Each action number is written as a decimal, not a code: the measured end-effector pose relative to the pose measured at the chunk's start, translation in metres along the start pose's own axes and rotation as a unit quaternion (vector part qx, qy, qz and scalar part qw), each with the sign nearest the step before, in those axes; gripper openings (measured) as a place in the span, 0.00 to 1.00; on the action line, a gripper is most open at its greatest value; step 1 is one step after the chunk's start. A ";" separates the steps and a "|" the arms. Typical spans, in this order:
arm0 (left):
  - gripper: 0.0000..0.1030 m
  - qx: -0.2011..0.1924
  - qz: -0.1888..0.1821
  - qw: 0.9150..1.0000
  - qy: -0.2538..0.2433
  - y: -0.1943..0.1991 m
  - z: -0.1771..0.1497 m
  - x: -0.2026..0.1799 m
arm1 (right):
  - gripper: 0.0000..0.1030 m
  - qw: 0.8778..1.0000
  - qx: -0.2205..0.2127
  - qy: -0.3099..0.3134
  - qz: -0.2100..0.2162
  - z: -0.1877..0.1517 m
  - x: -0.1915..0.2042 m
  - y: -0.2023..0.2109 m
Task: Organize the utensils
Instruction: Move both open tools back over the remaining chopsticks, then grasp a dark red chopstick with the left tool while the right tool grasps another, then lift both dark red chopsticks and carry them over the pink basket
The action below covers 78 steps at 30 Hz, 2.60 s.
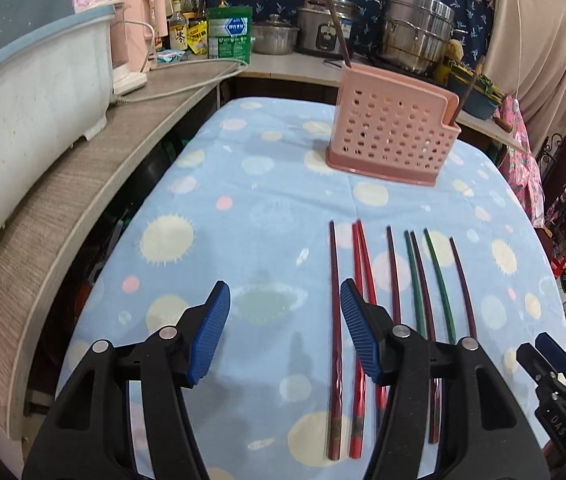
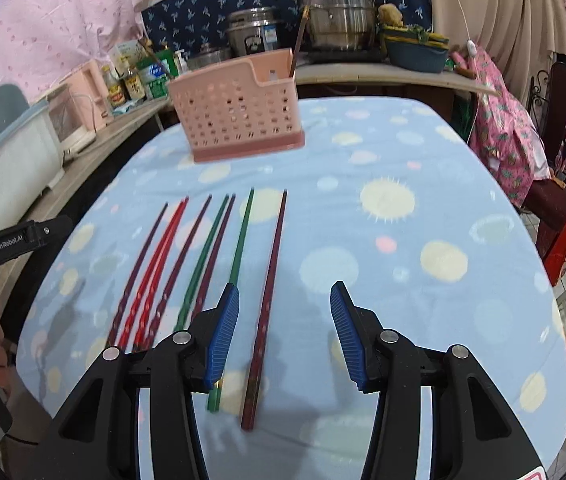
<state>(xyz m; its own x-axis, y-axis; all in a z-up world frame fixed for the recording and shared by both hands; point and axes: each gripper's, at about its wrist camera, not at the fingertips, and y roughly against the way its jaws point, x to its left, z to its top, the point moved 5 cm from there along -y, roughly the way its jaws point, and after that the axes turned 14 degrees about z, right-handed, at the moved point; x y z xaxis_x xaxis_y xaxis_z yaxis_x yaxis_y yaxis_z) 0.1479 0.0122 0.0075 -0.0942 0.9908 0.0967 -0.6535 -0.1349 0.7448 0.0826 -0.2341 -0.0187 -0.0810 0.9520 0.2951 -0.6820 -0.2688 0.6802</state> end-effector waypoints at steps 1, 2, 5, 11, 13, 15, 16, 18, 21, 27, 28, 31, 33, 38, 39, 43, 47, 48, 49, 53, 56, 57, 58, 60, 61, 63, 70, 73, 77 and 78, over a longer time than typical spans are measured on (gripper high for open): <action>0.53 0.002 0.001 1.000 -0.002 0.000 -0.004 0.000 | 0.45 1.000 0.004 0.000 0.000 -0.005 0.000 -0.002; 0.53 0.004 0.001 1.000 -0.004 -0.001 -0.008 0.000 | 0.45 1.000 0.008 -0.002 0.000 -0.009 0.000 -0.003; 0.53 0.012 -0.001 1.000 -0.008 -0.001 -0.019 -0.002 | 0.45 1.000 0.018 -0.007 -0.001 -0.020 0.000 -0.008; 0.53 0.026 -0.003 1.000 -0.015 -0.004 -0.037 -0.005 | 0.45 1.000 0.029 -0.004 -0.002 -0.031 0.003 -0.015; 0.53 0.031 -0.005 0.999 -0.018 -0.006 -0.042 -0.007 | 0.45 0.999 0.032 -0.002 -0.002 -0.033 0.005 -0.016; 0.54 0.035 -0.006 0.999 -0.021 -0.007 -0.046 -0.008 | 0.43 0.999 0.034 0.000 -0.001 -0.035 0.007 -0.018; 0.54 0.036 -0.007 0.999 -0.022 -0.007 -0.048 -0.009 | 0.42 0.999 0.035 0.002 -0.001 -0.036 0.008 -0.018; 0.55 0.040 -0.008 0.999 -0.026 -0.007 -0.052 -0.010 | 0.41 0.999 0.038 0.005 0.000 -0.038 0.011 -0.020; 0.60 0.041 -0.009 0.999 -0.030 -0.007 -0.057 -0.012 | 0.36 0.999 0.043 0.009 -0.002 -0.040 0.011 -0.023; 0.60 0.050 -0.012 0.998 -0.041 -0.010 -0.066 -0.016 | 0.25 0.999 0.049 0.005 -0.007 -0.046 0.009 -0.026; 0.60 0.052 -0.012 0.998 -0.042 -0.010 -0.068 -0.017 | 0.25 0.999 0.049 0.006 -0.007 -0.047 0.009 -0.025; 0.60 0.056 -0.012 0.997 -0.044 -0.012 -0.072 -0.018 | 0.22 0.999 0.047 0.005 -0.009 -0.047 0.008 -0.025; 0.60 0.059 -0.013 0.997 -0.046 -0.013 -0.075 -0.020 | 0.19 0.999 0.046 0.006 -0.011 -0.048 0.006 -0.024; 0.60 0.062 -0.009 0.997 -0.051 -0.015 -0.079 -0.021 | 0.11 0.999 0.045 0.002 -0.012 -0.048 0.002 -0.022; 0.60 0.063 -0.008 0.997 -0.051 -0.015 -0.080 -0.021 | 0.11 0.999 0.045 0.002 -0.012 -0.048 0.001 -0.022; 0.60 0.066 -0.002 0.996 -0.056 -0.018 -0.083 -0.022 | 0.08 0.999 0.045 0.002 -0.012 -0.048 0.000 -0.021; 0.60 0.069 0.002 0.996 -0.058 -0.021 -0.086 -0.023 | 0.08 0.999 0.045 0.002 -0.012 -0.048 -0.001 -0.021; 0.60 0.071 0.002 0.996 -0.058 -0.022 -0.086 -0.024 | 0.08 0.999 0.045 0.002 -0.012 -0.049 -0.001 -0.021; 0.60 0.072 0.003 0.996 -0.059 -0.023 -0.088 -0.024 | 0.08 0.999 0.045 0.002 -0.012 -0.049 0.000 -0.021; 0.60 0.067 0.008 0.996 -0.065 -0.024 -0.091 -0.025 | 0.08 0.999 0.045 0.003 -0.012 -0.049 -0.001 -0.021; 0.60 0.067 0.009 0.996 -0.066 -0.024 -0.091 -0.024 | 0.08 0.999 0.045 0.002 -0.012 -0.049 -0.001 -0.021; 0.59 0.067 0.010 0.996 -0.066 -0.024 -0.091 -0.024 | 0.08 0.999 0.045 0.003 -0.012 -0.049 -0.001 -0.021; 0.57 0.066 0.011 0.996 -0.066 -0.023 -0.091 -0.024 | 0.08 0.999 0.045 0.003 -0.012 -0.049 -0.001 -0.021; 0.52 0.065 0.009 0.996 -0.068 -0.023 -0.091 -0.025 | 0.08 0.999 0.046 0.003 -0.012 -0.049 -0.001 -0.021; 0.48 0.065 0.007 0.996 -0.067 -0.022 -0.090 -0.025 | 0.08 0.999 0.046 0.003 -0.012 -0.049 -0.001 -0.020; 0.38 0.064 0.003 0.996 -0.067 -0.022 -0.089 -0.025 | 0.07 0.999 0.047 0.002 -0.011 -0.049 -0.002 -0.020; 0.08 0.076 -0.017 0.995 -0.062 -0.022 -0.087 -0.024 | 0.07 0.999 0.050 -0.004 -0.006 -0.047 -0.003 -0.019; 0.08 0.079 -0.021 0.995 -0.059 -0.021 -0.086 -0.023 | 0.07 0.999 0.047 -0.006 -0.004 -0.046 -0.003 -0.017; 0.07 0.080 -0.029 0.995 -0.054 -0.015 -0.081 -0.021 | 0.07 0.999 0.038 -0.006 -0.001 -0.040 -0.002 -0.010; 0.07 0.079 -0.029 0.995 -0.052 -0.014 -0.079 -0.021 | 0.07 0.999 0.034 -0.006 -0.001 -0.037 -0.002 -0.007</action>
<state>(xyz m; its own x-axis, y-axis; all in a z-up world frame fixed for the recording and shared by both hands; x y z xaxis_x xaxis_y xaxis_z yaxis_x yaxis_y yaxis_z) 0.0994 -0.0068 -0.0573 0.0242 0.9934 0.1123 -0.5279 -0.0827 0.8453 0.0605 -0.2291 -0.0491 -0.0717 0.9507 0.3017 -0.6311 -0.2775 0.7244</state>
